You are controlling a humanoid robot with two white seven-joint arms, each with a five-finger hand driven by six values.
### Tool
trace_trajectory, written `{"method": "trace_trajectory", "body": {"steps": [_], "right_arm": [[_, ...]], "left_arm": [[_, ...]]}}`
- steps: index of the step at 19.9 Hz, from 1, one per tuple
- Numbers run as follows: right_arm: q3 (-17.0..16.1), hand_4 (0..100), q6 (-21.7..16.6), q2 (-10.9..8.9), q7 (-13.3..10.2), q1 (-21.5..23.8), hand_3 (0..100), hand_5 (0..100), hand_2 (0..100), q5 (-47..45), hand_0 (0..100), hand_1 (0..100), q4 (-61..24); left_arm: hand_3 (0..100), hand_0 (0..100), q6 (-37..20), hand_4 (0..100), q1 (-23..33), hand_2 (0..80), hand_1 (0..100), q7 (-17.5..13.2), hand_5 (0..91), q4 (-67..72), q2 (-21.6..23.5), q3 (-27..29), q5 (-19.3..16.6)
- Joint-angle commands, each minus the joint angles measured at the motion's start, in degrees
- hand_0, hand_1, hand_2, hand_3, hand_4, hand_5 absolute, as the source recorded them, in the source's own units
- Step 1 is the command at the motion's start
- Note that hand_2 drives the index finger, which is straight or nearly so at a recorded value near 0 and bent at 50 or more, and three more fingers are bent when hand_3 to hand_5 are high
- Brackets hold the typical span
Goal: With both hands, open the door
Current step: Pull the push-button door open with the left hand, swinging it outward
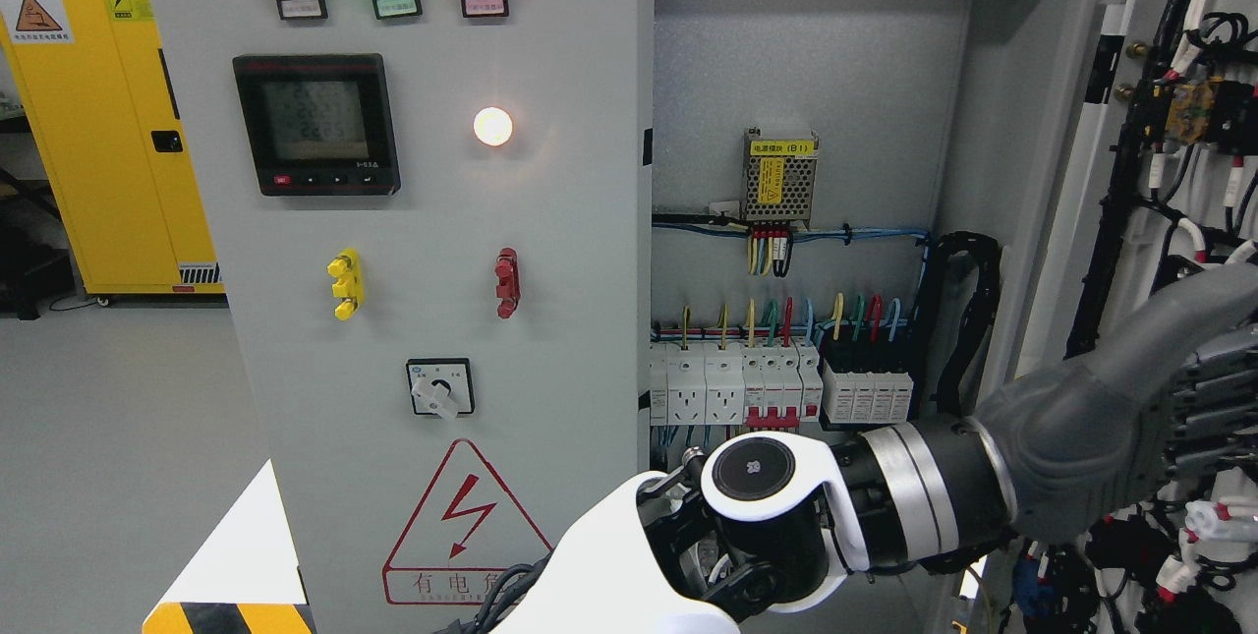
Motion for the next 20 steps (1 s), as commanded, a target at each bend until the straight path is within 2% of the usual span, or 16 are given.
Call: {"method": "trace_trajectory", "body": {"steps": [1,6,8,20], "right_arm": [[0.0,0,0.0,0.01,0.0,0.0,0,0,0,0.0,22,0,0.0],[0.0,0,0.0,0.01,0.0,0.0,0,0,0,0.0,22,0,0.0],[0.0,0,0.0,0.1,0.0,0.0,0,0,0,0.0,22,0,0.0],[0.0,0,0.0,0.01,0.0,0.0,0,0,0,0.0,22,0,0.0]], "left_arm": [[2,0,-2.3,0,-2.9,0.0,0,0.1,0.0,6.7,-0.7,-6.7,0.2],[2,0,-2.7,0,-3.3,0.0,0,0.1,0.0,6.7,-0.8,-8.0,1.0],[2,0,-2.7,0,-3.9,0.0,0,0.1,0.0,6.8,-0.9,-9.2,2.4],[2,0,-3.7,0,-4.8,0.0,0,0.1,0.0,6.0,-0.8,-8.5,4.4]]}}
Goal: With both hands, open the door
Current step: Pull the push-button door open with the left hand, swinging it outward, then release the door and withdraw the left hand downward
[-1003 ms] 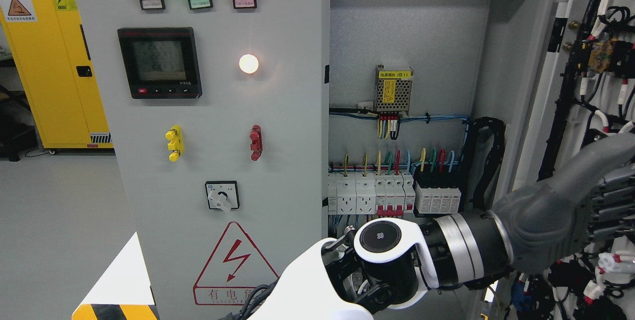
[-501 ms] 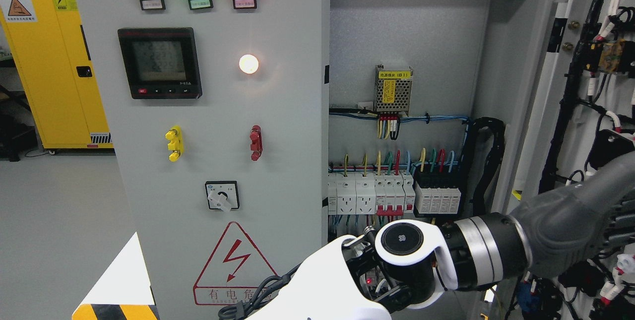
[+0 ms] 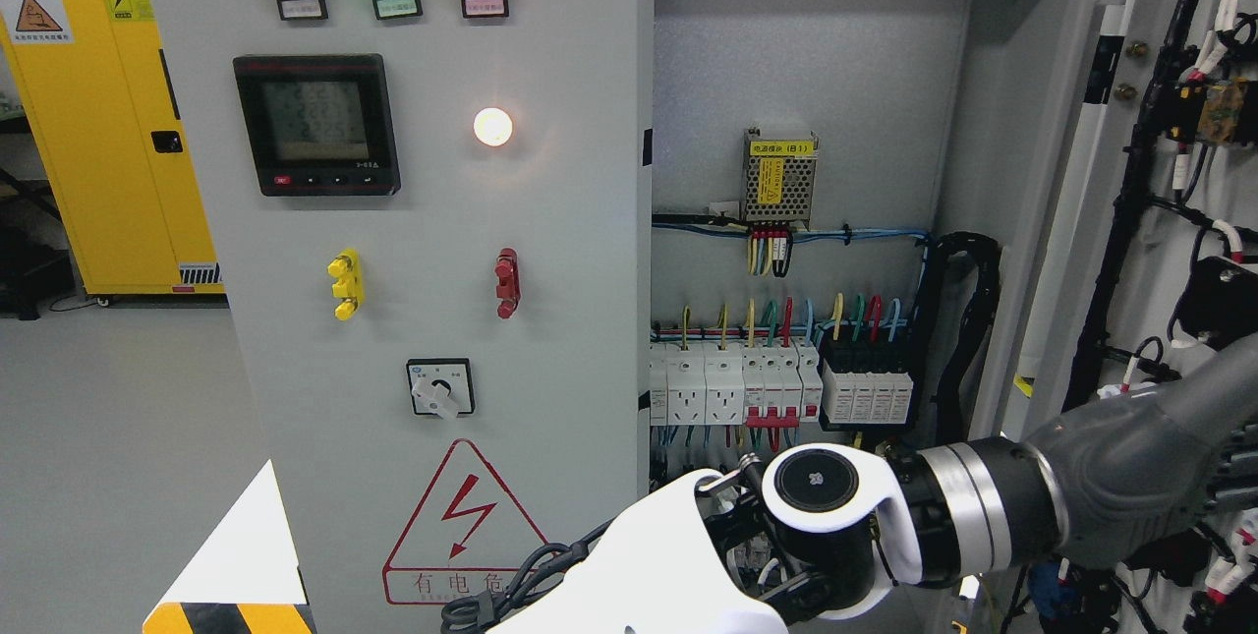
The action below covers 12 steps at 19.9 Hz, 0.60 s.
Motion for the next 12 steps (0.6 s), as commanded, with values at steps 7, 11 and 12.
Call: {"method": "trace_trajectory", "body": {"steps": [7,11,12], "right_arm": [[0.0,0,-0.1,-0.02,0.0,0.0,0,0,0,0.0,22,0,0.0],[0.0,0,0.0,-0.02,0.0,0.0,0,0,0,0.0,22,0,0.0],[0.0,0,0.0,-0.02,0.0,0.0,0,0,0,0.0,22,0,0.0]], "left_arm": [[2,0,1.6,0,0.7,0.0,0,-0.1,0.0,-2.0,0.1,6.9,1.8],[2,0,7.6,0,3.8,0.0,0,-0.1,0.0,-3.9,0.8,15.0,1.5],[2,0,7.7,0,5.2,0.0,0,-0.1,0.0,-4.7,1.8,16.0,1.4]]}}
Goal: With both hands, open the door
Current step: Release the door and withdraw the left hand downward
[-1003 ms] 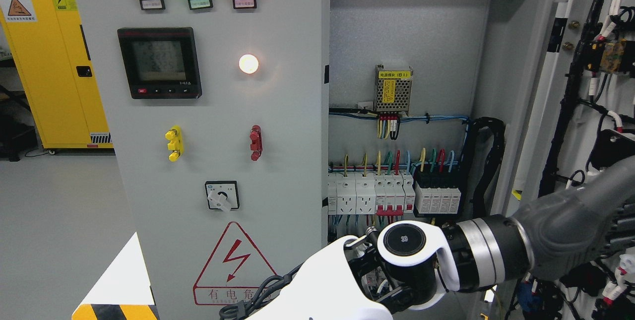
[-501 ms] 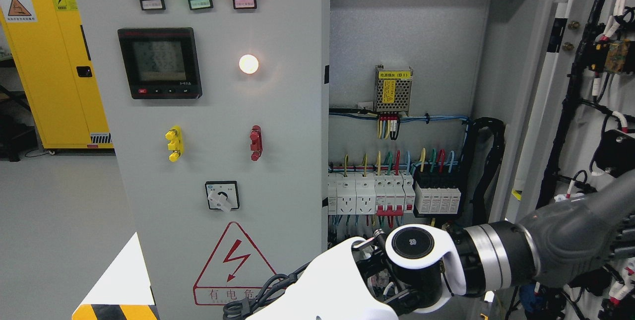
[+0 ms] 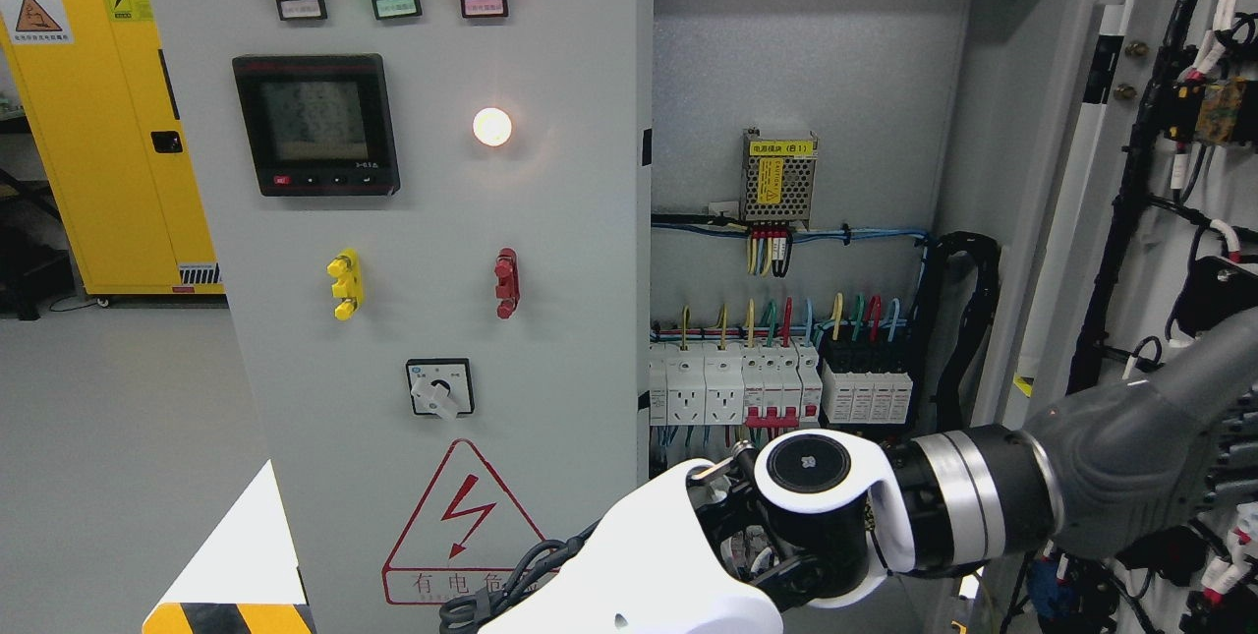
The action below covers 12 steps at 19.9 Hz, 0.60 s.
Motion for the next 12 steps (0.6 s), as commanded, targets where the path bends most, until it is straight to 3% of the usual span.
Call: {"method": "trace_trajectory", "body": {"steps": [1,6,12], "right_arm": [[0.0,0,0.0,-0.01,0.0,0.0,0,0,0,0.0,22,0,0.0],[-0.3,0,0.0,-0.28,0.0,0.5,0,0,0,0.0,22,0,0.0],[-0.2,0,0.0,-0.19,0.0,0.5,0,0,0,0.0,22,0,0.0]], "left_arm": [[2,0,2.1,0,4.9,0.0,0,-0.2,0.0,-4.4,3.6,11.4,-0.1],[2,0,2.1,0,13.2,0.0,0,-0.4,0.0,-8.4,11.3,16.1,0.1],[2,0,2.1,0,25.6,0.0,0,-0.6,0.0,-12.9,20.0,16.0,-0.2]]}}
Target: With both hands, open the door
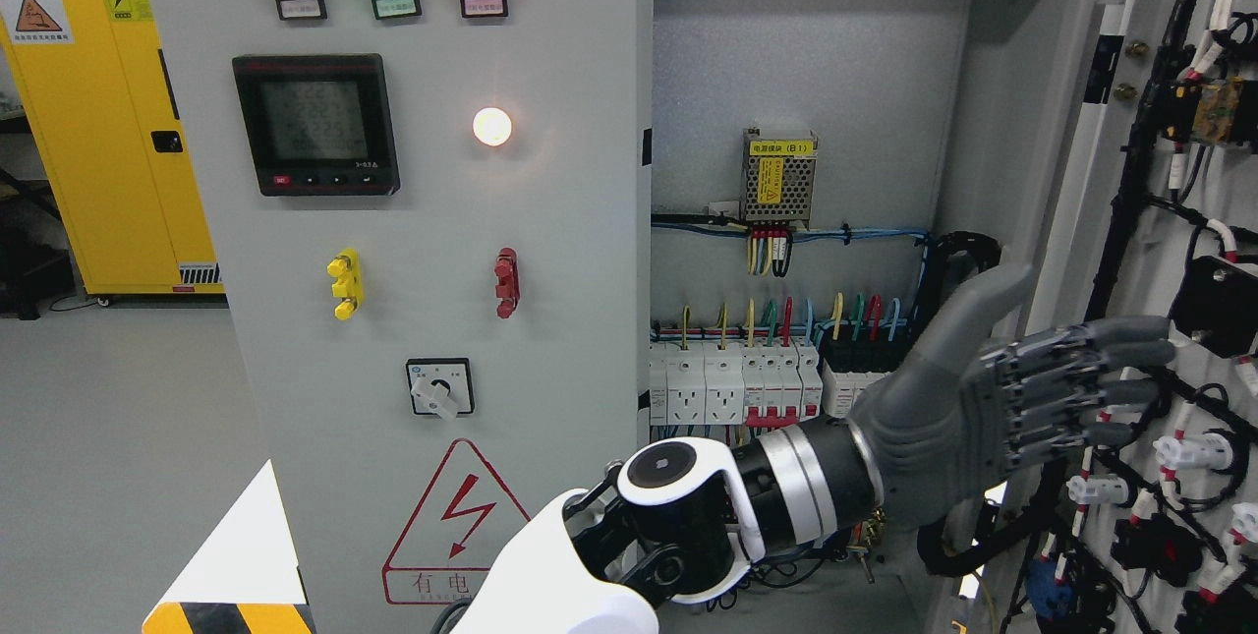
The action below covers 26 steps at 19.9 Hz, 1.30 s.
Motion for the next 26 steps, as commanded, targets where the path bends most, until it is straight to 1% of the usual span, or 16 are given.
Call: {"method": "trace_trajectory", "body": {"steps": [1,3,5,7,8,9,10,12,13,14,15,17,18,21,24,26], "right_arm": [[-0.1,0,-0.1,0.03,0.0,0.1,0,0,0,0.0,22,0,0.0],[0.0,0,0.0,-0.05,0.0,0.1,0,0,0,0.0,22,0,0.0],[0.0,0,0.0,-0.05,0.0,0.1,0,0,0,0.0,22,0,0.0],[0.1,0,0.0,0.12,0.0,0.1,0,0,0,0.0,22,0,0.0],[0.1,0,0.0,0.21,0.0,0.1,0,0,0,0.0,22,0,0.0],[0.1,0,0.0,0.12,0.0,0.1,0,0,0,0.0,22,0,0.0],[0.0,0,-0.1,0.12,0.0,0.2,0,0,0,0.0,22,0,0.0],[0.0,0,-0.1,0.12,0.0,0.3,0,0,0,0.0,22,0,0.0],[0.0,0,-0.1,0.12,0.0,0.4,0,0,0,0.0,22,0,-0.1],[0.0,0,0.0,0.12,0.0,0.4,0,0,0,0.0,22,0,-0.1],[0.0,0,0.0,0.12,0.0,0.4,0,0,0,0.0,22,0,0.0],[-0.1,0,0.0,0.04,0.0,0.5,0,0,0,0.0,22,0,-0.1],[-0.1,0,0.0,0.04,0.0,0.4,0,0,0,0.0,22,0,0.0],[-0.1,0,0.0,-0.05,0.0,0.5,0,0,0,0.0,22,0,-0.1],[-0.1,0,-0.1,-0.05,0.0,0.5,0,0,0,0.0,22,0,-0.2],[-0.1,0,-0.1,-0.05,0.0,0.5,0,0,0,0.0,22,0,-0.2]], "left_arm": [[2,0,0.0,0,12.5,0.0,0,-0.2,0.0,-6.8,12.2,5.9,-0.4],[2,0,-0.1,0,18.0,0.0,0,-0.2,0.0,-7.2,13.8,5.8,-1.7],[2,0,-0.9,0,22.3,0.0,0,-0.2,0.0,-7.2,14.9,5.8,-4.2],[2,0,-2.1,0,26.5,0.0,0,-1.6,0.0,-7.5,15.4,5.8,-6.5],[2,0,-3.2,0,28.7,0.0,0,-2.4,0.0,-7.5,16.0,5.3,-8.2],[2,0,-4.7,0,30.7,0.0,0,-3.1,0.0,-7.5,16.7,4.3,-11.2],[2,0,-7.0,0,32.6,0.0,0,-4.0,0.0,-7.3,17.5,2.9,-15.2],[2,0,-13.6,0,35.8,0.0,0,-5.3,0.0,-6.4,19.3,-0.1,-24.9],[2,0,-16.5,0,37.7,0.0,0,-5.3,0.0,-5.4,20.1,-1.3,-28.7],[2,0,-19.0,0,39.6,0.0,0,-5.3,0.0,-3.9,20.5,-1.9,-31.6],[2,0,-20.9,0,41.8,0.0,0,-5.3,0.0,-2.3,20.8,-2.1,-33.5],[2,0,-23.4,0,46.3,0.0,0,-5.3,0.0,2.1,20.7,-1.6,-35.5],[2,0,-25.0,0,48.3,0.0,0,-5.3,0.0,4.9,20.6,-1.5,-35.8],[2,0,-30.2,0,51.8,0.0,0,-5.2,0.0,14.8,20.1,-1.5,-36.6],[2,0,-36.1,0,52.6,0.0,0,-4.9,0.0,29.5,18.2,-1.4,-39.1],[2,0,-39.2,0,52.5,0.0,0,-4.9,0.0,41.5,15.3,-0.8,-39.2]]}}
